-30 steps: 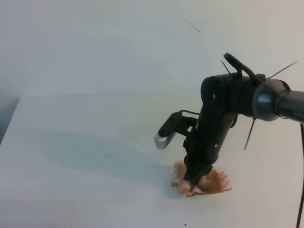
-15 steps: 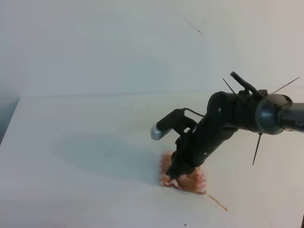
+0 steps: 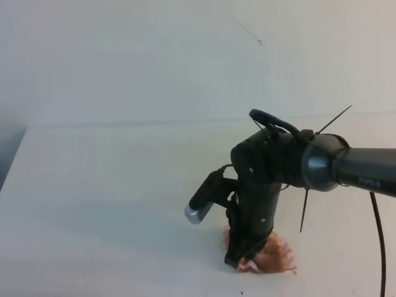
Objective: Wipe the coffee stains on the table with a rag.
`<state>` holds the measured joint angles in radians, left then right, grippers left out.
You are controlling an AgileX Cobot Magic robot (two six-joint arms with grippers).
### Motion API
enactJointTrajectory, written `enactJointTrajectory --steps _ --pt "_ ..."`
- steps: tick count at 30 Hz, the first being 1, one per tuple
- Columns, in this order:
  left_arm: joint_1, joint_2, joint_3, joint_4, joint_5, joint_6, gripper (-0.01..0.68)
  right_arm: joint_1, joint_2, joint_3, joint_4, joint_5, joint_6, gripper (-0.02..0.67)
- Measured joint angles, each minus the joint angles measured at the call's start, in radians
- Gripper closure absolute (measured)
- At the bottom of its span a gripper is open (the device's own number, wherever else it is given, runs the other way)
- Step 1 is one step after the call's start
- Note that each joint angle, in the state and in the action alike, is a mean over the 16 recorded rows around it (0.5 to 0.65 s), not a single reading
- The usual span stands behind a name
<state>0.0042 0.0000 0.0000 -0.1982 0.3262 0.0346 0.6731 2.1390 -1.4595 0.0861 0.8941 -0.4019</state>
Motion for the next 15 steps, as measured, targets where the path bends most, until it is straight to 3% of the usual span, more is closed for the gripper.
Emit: enactJointTrajectory --steps 8,15 --pt "0.000 0.000 0.000 0.000 0.000 0.000 0.674 0.001 -0.091 0.169 -0.121 -0.085 0.155 0.609" --pt "0.000 0.000 0.000 0.000 0.000 0.000 0.674 0.002 -0.224 0.401 -0.023 -0.254 0.137 0.616"
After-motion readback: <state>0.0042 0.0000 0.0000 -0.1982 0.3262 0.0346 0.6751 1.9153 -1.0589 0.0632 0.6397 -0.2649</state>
